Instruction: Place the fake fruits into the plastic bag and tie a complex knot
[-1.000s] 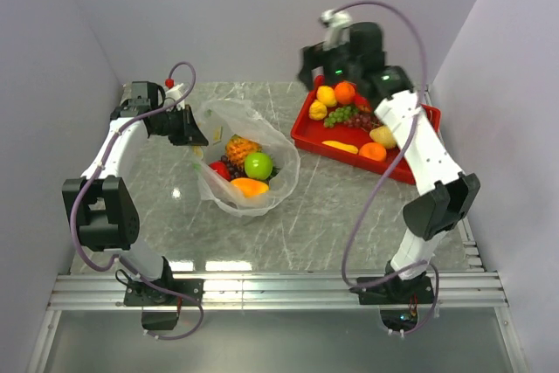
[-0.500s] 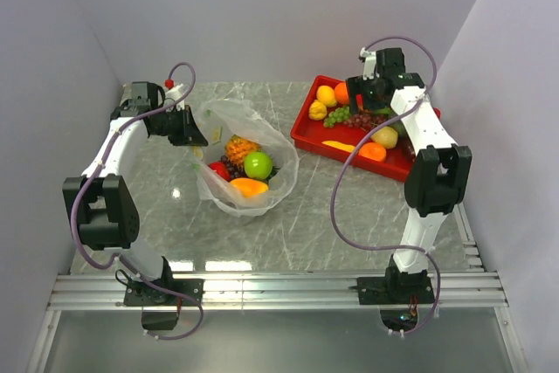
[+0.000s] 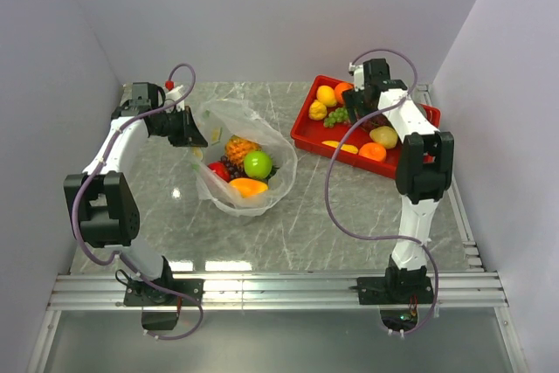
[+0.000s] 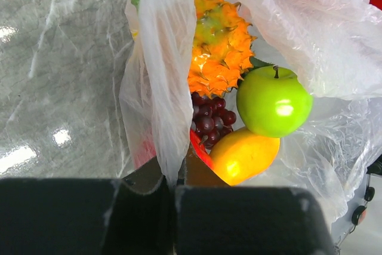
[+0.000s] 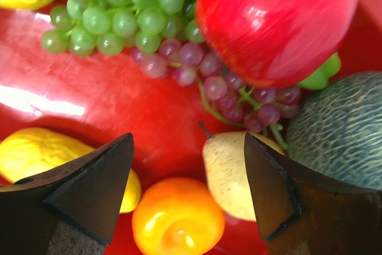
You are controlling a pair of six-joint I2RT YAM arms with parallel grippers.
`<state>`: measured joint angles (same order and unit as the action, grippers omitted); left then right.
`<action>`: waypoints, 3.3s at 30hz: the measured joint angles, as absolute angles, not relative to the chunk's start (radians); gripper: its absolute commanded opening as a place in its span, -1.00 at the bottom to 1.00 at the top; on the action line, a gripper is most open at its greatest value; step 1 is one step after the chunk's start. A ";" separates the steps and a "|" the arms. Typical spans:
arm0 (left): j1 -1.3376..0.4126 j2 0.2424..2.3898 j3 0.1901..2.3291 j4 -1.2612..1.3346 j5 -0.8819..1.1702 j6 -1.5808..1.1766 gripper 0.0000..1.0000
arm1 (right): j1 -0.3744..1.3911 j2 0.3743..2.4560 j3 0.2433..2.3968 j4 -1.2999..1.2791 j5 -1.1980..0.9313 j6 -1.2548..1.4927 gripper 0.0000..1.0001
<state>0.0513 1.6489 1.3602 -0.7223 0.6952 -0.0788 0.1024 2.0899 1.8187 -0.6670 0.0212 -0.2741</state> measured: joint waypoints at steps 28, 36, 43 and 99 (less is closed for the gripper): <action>0.054 1.668 1.360 -0.723 0.698 -0.067 -0.90 | 0.110 2.317 1.954 -0.598 0.047 -0.342 0.34; 0.057 1.669 1.360 -0.723 0.702 -0.065 -0.90 | 0.109 2.378 2.063 -0.702 -0.001 -0.366 -0.36; 0.057 1.669 1.360 -0.723 0.702 -0.065 -0.91 | 0.109 2.365 2.028 -0.712 -0.032 -0.388 -1.00; 0.057 1.684 1.377 -0.729 0.711 -0.064 -0.92 | 0.086 2.315 1.948 -0.757 -0.119 -0.489 -1.00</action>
